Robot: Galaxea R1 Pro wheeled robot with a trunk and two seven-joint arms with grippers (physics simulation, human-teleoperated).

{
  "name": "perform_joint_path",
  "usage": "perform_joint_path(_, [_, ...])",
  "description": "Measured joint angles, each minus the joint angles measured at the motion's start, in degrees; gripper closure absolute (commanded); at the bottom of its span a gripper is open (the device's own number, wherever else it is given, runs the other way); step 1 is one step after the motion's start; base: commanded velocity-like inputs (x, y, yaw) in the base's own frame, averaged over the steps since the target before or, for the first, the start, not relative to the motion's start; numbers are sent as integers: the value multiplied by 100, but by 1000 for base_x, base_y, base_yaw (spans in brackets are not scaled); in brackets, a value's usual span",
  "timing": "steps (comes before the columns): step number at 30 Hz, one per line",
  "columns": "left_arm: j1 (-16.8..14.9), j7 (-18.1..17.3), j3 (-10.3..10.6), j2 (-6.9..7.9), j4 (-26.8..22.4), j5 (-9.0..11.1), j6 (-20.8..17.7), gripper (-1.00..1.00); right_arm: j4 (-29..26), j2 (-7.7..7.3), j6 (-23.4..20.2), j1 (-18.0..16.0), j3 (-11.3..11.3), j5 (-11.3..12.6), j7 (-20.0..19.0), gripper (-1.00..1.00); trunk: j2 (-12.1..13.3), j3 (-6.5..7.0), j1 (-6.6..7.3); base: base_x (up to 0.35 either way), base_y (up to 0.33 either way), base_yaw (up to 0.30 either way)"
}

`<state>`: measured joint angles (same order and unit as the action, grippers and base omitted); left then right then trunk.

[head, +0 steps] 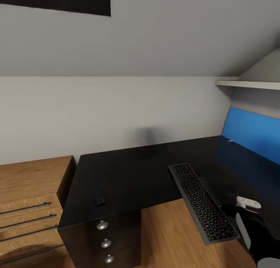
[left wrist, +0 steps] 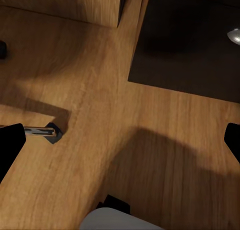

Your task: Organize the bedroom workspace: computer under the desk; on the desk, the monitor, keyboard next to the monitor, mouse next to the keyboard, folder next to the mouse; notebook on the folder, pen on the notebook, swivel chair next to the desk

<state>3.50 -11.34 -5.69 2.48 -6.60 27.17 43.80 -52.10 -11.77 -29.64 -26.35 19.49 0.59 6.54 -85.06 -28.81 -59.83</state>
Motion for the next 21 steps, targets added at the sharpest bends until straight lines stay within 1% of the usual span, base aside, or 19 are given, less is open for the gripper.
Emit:
perform_joint_path(3, [3, 3, 0, 0, 0, 0, -3, -100, -28, -3, 10, 0, 8, 3, -11, -100, 0, 0, 0, 0, 0, 0])
perform_joint_path(11, [3, 10, 7, -6, 0, 0, -20, -100, -537, -1, 34, 0, 35, 11, -121, -100, 0, 0, 0, 0, 0, 0])
perform_joint_path(21, [1, 23, 16, -1, 0, 0, -29, -100, -796, -5, 41, 0, 55, 10, -169, -100, 0, 0, 0, 0, 0, 0])
